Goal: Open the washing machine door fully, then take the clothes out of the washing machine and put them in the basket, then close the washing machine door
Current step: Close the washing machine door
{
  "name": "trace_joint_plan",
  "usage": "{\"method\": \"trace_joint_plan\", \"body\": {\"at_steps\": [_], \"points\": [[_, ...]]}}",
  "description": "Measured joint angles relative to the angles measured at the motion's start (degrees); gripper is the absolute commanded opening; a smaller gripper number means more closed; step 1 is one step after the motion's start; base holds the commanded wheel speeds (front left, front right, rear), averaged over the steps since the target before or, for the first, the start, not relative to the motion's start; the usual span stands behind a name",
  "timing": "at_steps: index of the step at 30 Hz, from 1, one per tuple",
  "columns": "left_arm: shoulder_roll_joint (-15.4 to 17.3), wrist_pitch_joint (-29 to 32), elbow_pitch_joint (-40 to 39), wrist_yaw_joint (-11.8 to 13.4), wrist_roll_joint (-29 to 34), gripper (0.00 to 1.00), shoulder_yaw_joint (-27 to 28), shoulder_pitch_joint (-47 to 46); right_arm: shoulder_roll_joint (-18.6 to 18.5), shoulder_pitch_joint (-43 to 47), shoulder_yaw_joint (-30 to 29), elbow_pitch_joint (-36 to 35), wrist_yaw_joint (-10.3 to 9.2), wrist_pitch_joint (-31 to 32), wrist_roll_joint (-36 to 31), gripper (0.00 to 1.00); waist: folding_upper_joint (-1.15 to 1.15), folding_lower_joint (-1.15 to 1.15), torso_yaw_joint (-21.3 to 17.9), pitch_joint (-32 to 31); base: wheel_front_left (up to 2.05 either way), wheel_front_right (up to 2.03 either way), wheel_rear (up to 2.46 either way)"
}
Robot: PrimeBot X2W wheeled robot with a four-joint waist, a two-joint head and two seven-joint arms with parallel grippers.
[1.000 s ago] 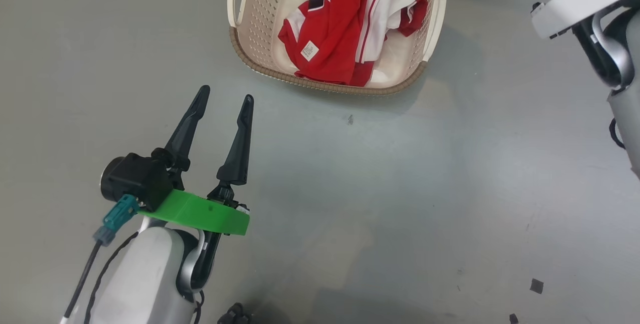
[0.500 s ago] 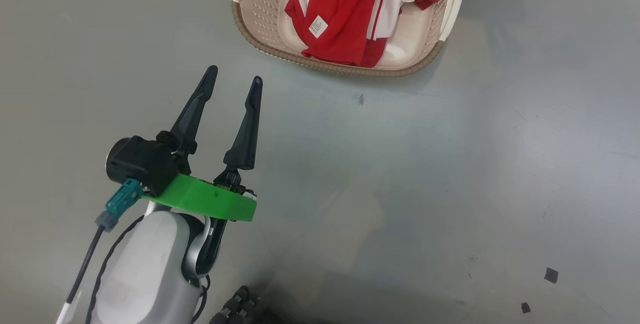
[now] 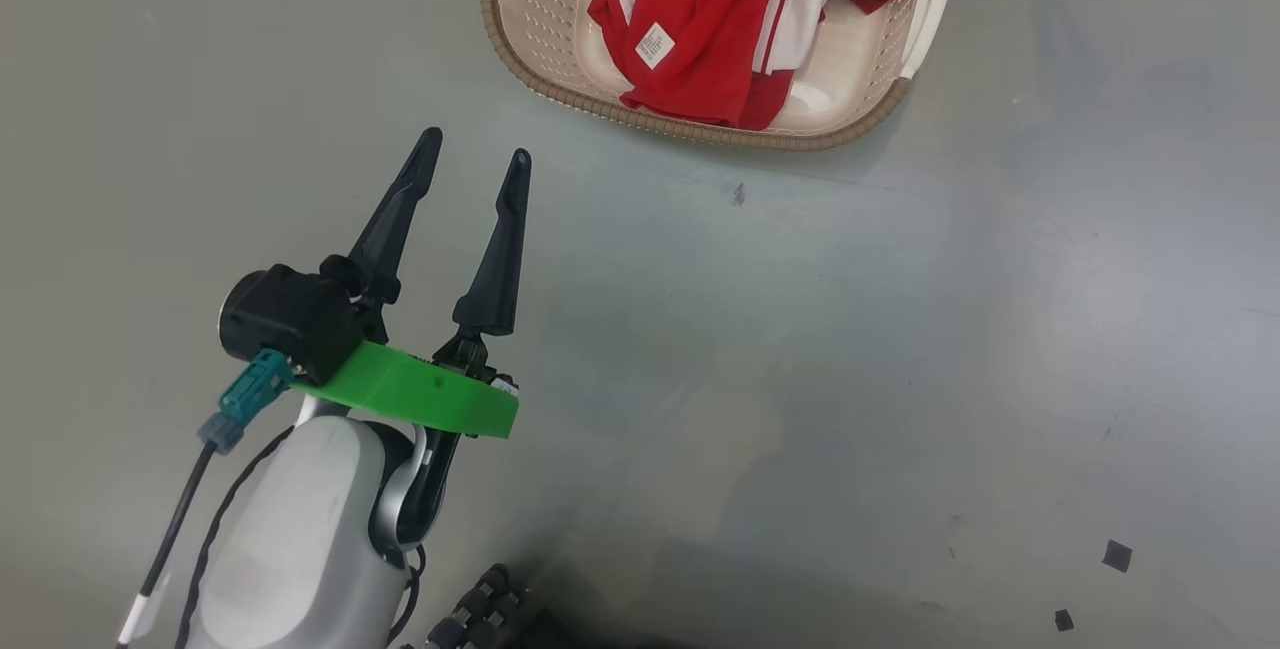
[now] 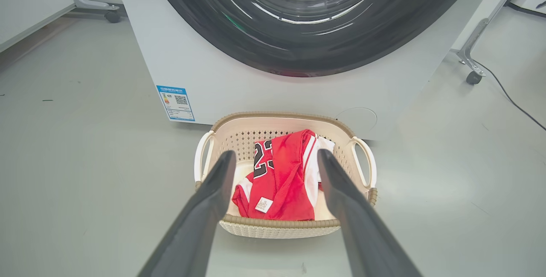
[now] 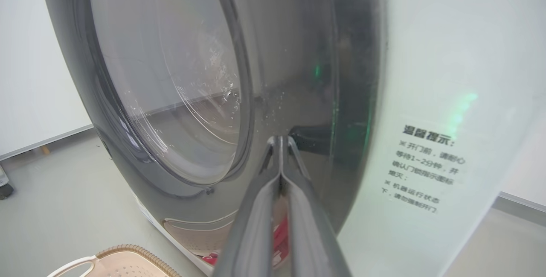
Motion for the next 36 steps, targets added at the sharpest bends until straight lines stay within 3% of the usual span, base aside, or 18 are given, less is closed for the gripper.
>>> {"method": "trace_joint_plan", "body": {"at_steps": [15,22,36], "points": [[-0.5,0.0,2.1,0.0,-0.1,1.00,0.3,-0.3,0.3,0.0,1.1,5.5,-0.49,-3.7,-1.5,0.00,0.00,0.00,1.2,-2.4,0.00,0.00,0.00],[-0.5,0.0,4.0,0.0,0.4,1.00,0.5,-0.3,1.5,9.1,1.3,8.5,-0.46,-6.1,-0.1,0.00,0.00,0.00,0.5,-6.4,0.00,0.00,0.00],[-0.3,0.0,6.3,-0.1,2.4,1.00,3.6,1.4,6.0,22.5,1.5,7.7,0.10,-7.6,2.7,0.00,0.00,0.00,-3.4,-16.5,0.00,0.00,0.00]]}}
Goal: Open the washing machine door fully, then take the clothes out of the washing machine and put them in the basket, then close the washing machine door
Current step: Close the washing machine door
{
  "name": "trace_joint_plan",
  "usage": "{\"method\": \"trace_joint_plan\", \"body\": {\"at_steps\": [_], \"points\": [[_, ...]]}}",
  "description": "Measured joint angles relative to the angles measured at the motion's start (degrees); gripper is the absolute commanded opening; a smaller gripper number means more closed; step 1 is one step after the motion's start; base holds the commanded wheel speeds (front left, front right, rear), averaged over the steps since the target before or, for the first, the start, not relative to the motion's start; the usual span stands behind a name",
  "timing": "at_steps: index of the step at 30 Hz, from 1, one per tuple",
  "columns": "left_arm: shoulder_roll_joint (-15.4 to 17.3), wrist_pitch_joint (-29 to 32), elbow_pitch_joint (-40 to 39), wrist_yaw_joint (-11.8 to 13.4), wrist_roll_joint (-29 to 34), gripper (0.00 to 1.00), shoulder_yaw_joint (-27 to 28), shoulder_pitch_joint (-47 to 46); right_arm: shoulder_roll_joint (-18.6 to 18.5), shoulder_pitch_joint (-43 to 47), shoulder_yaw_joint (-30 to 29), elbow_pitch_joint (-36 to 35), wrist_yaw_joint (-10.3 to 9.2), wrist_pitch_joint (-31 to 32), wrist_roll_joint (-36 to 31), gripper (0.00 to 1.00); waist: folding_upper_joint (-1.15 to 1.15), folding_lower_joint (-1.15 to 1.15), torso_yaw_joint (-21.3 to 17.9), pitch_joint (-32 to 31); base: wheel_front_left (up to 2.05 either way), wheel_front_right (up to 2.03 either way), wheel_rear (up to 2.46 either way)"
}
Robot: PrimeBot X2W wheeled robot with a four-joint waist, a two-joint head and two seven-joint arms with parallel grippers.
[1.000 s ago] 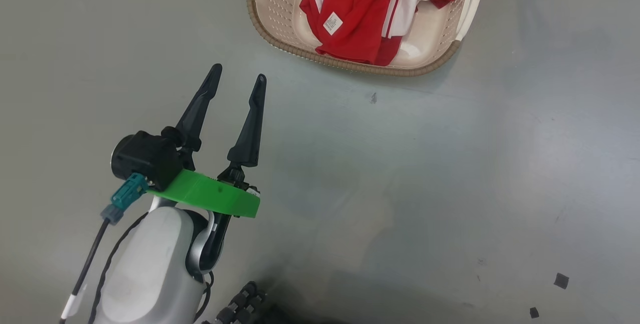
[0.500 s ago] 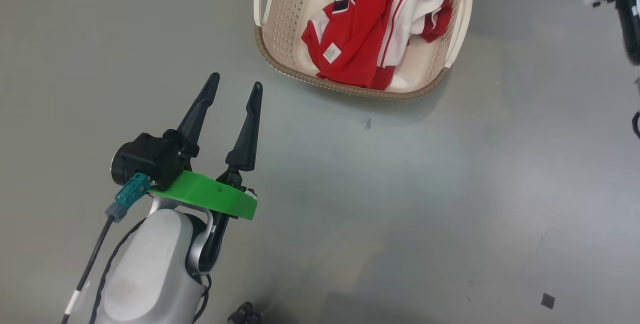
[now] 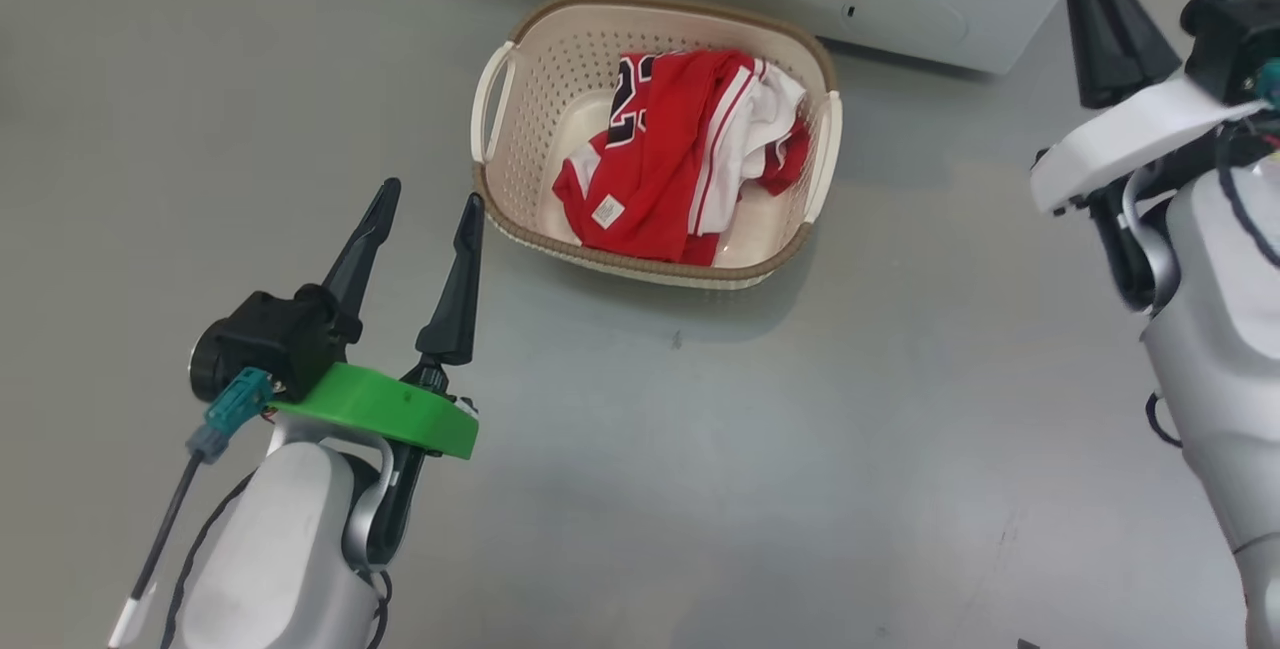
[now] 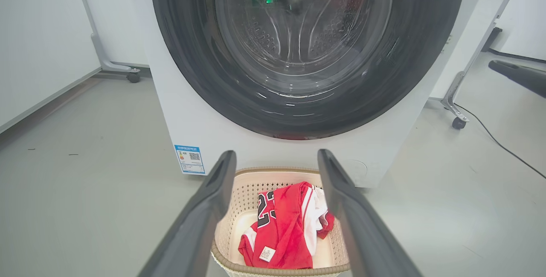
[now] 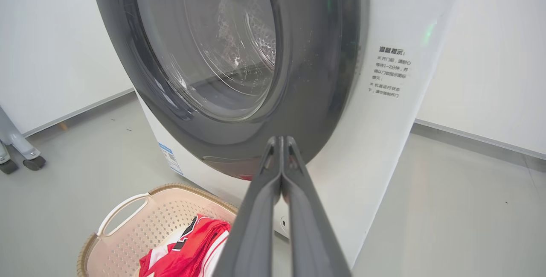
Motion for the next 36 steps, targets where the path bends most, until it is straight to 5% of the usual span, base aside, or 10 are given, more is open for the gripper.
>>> {"method": "trace_joint_plan", "body": {"at_steps": [12,32,33,35,36], "points": [[2.6,0.0,1.0,0.0,1.9,1.00,2.8,6.4,4.0,11.9,-0.1,-1.6,-0.20,-0.5,2.0,0.00,0.00,0.00,-5.9,-9.0,0.00,0.00,0.00],[2.8,0.0,-0.4,0.0,3.1,1.00,3.1,14.7,5.4,29.7,-6.1,-11.0,-4.68,-0.5,3.5,0.00,0.00,-0.01,-14.2,-21.5,0.00,0.00,0.00],[2.8,0.0,-0.6,0.0,3.1,1.00,3.2,14.8,5.6,30.3,-6.4,-11.4,-4.70,-0.5,3.6,0.25,0.00,-0.01,-14.4,-21.8,0.00,0.00,0.00],[2.7,0.0,-0.7,0.0,3.1,1.00,3.3,15.2,5.9,31.6,-6.6,-11.9,-4.72,-0.5,3.8,0.96,0.00,-0.01,-14.7,-22.1,0.00,0.00,0.00],[2.7,0.0,-0.8,0.0,3.1,1.00,3.4,15.4,6.1,32.3,-6.6,-12.4,-4.72,-0.5,4.0,1.00,0.00,-0.01,-14.8,-22.2,0.00,0.00,0.00]]}}
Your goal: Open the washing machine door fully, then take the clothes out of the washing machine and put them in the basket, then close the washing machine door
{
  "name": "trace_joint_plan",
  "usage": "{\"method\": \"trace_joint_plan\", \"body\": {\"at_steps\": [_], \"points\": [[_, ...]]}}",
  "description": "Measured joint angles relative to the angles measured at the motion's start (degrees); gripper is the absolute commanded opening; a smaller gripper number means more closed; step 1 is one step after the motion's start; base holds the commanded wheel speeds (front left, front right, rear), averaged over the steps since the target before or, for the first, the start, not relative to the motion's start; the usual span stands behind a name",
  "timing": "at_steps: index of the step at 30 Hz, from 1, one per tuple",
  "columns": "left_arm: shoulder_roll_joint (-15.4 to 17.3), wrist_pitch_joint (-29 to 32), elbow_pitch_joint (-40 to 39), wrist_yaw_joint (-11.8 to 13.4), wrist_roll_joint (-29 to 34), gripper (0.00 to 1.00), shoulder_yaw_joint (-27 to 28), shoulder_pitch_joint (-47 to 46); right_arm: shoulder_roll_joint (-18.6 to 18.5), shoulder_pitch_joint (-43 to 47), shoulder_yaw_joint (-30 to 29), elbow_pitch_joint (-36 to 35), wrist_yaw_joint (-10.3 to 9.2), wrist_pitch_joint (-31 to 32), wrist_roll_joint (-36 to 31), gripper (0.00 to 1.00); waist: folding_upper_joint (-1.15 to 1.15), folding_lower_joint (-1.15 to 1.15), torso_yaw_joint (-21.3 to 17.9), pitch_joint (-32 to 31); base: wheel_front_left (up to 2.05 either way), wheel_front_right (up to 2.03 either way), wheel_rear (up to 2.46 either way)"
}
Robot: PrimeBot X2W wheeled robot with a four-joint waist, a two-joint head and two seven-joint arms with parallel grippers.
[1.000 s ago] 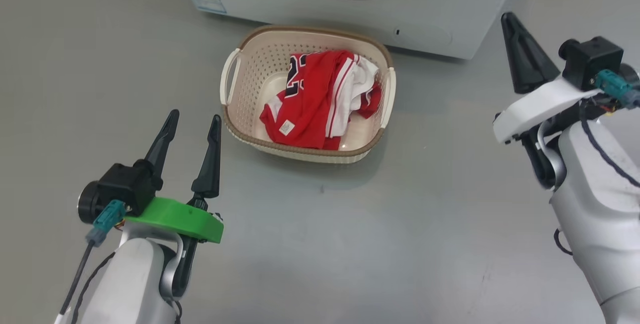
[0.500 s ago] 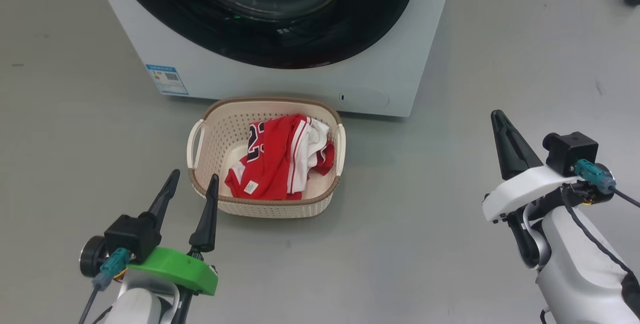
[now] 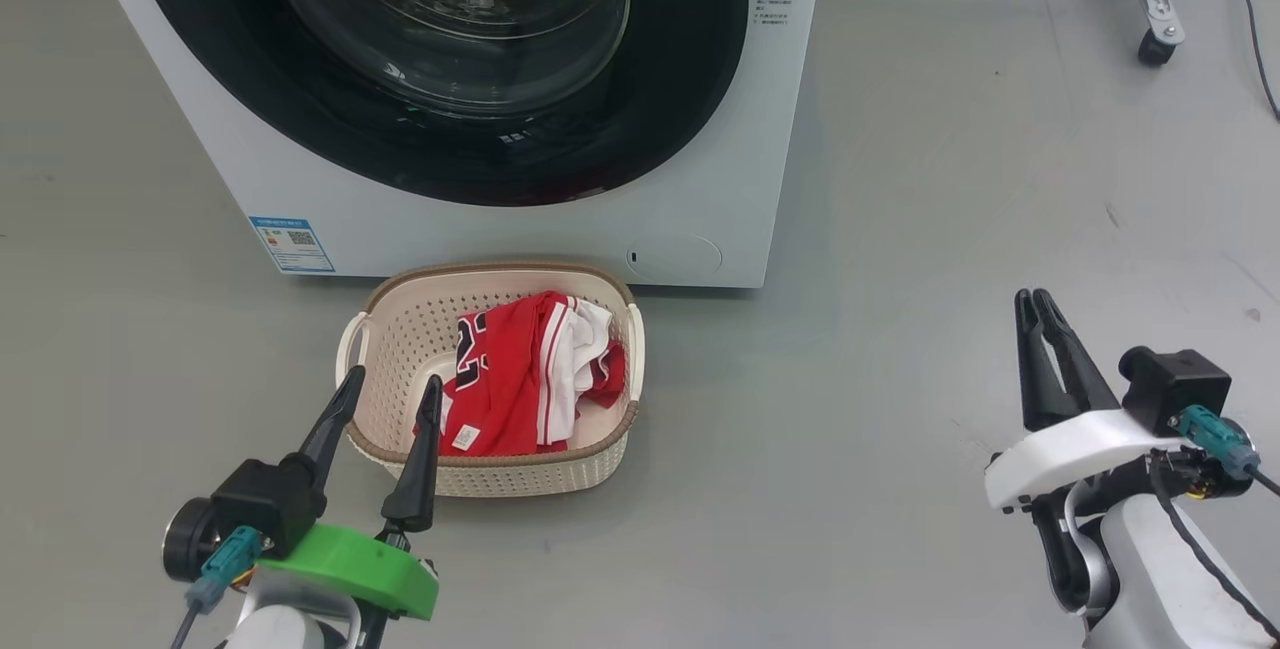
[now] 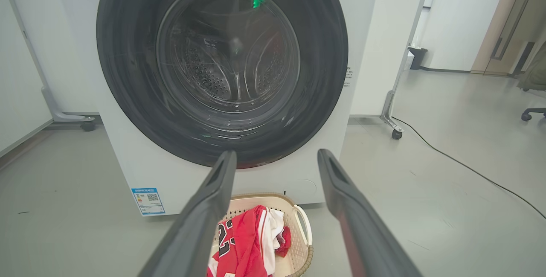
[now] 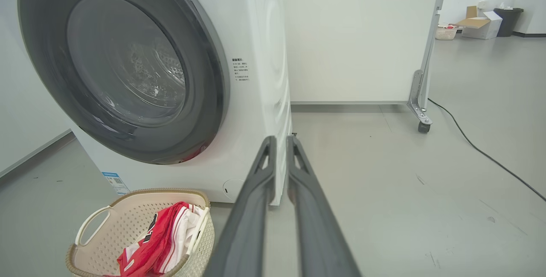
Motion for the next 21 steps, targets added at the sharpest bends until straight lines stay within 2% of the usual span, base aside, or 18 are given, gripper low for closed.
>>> {"method": "trace_joint_plan", "body": {"at_steps": [4,21], "points": [[-0.3,0.0,-0.3,0.0,-0.2,1.00,0.8,0.8,0.2,1.7,-0.6,-1.8,-0.92,0.0,0.0,1.00,0.00,0.00,-0.1,-0.2,0.00,0.00,0.00],[-0.4,0.0,-1.0,0.0,0.7,1.00,1.7,2.9,0.5,6.0,-0.8,-6.5,-1.49,0.0,-1.1,1.00,0.00,0.00,-0.3,-1.0,0.00,0.00,0.00]]}}
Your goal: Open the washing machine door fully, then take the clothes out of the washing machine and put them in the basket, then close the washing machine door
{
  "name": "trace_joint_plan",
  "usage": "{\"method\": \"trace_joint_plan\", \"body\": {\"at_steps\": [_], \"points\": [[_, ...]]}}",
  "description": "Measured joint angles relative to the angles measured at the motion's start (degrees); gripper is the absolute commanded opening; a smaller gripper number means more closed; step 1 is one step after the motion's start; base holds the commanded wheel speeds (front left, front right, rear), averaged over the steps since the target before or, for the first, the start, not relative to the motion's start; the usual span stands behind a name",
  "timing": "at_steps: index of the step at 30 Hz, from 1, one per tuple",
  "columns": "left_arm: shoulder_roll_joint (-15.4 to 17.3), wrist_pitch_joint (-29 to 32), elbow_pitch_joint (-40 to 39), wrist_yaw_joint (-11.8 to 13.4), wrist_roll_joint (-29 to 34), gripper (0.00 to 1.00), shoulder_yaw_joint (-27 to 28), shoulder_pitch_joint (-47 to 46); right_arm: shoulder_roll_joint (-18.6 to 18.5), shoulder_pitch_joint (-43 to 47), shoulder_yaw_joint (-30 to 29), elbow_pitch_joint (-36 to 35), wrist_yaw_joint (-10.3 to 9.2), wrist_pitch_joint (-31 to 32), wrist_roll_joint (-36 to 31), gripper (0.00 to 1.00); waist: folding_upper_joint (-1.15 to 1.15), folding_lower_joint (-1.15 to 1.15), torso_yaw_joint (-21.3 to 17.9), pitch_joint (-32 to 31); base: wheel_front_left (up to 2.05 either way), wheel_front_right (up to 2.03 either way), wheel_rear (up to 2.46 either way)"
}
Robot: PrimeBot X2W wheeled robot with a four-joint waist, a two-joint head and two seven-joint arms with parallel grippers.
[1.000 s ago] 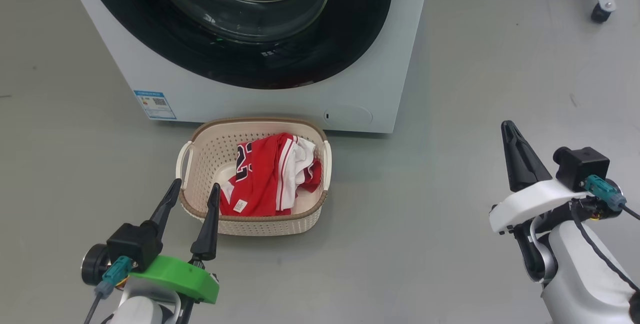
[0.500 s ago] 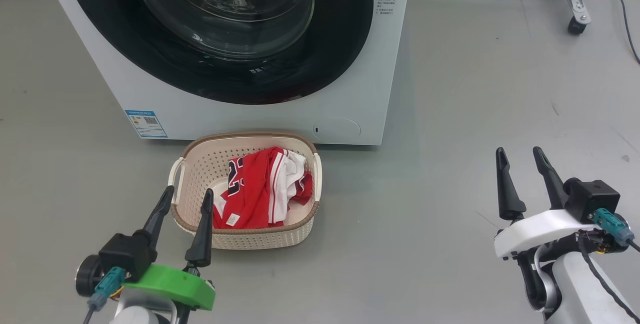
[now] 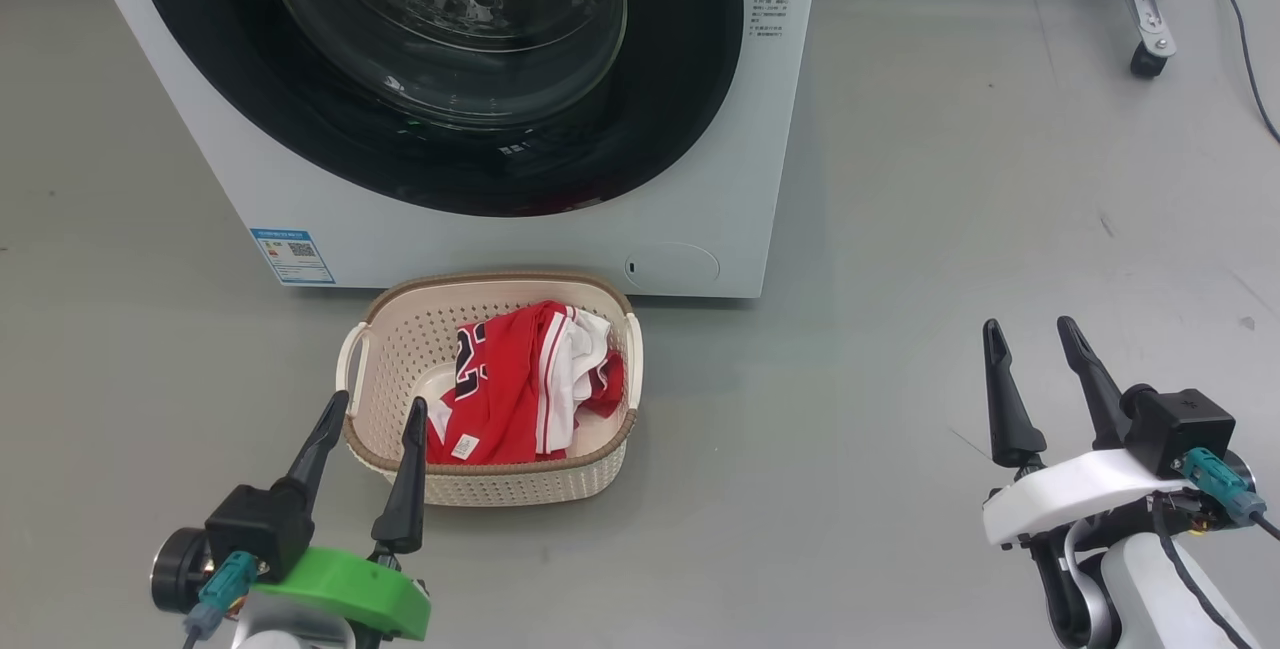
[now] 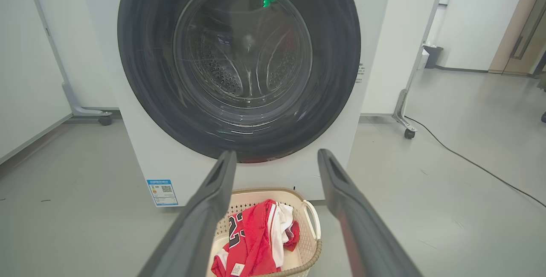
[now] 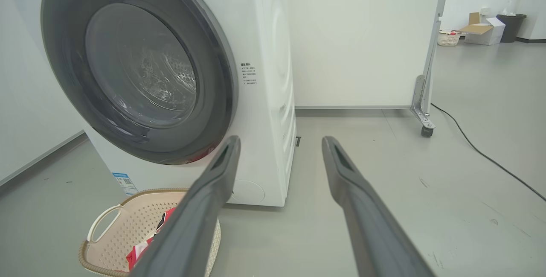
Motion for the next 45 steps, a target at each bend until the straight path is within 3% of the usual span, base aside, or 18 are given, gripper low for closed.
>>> {"method": "trace_joint_plan", "body": {"at_steps": [45], "points": [[-0.6,0.0,0.7,0.0,-0.9,1.00,0.1,0.3,0.1,3.3,-0.4,-3.4,-0.88,0.0,-0.5,1.00,0.00,0.00,0.2,0.3,0.00,0.00,0.00]]}}
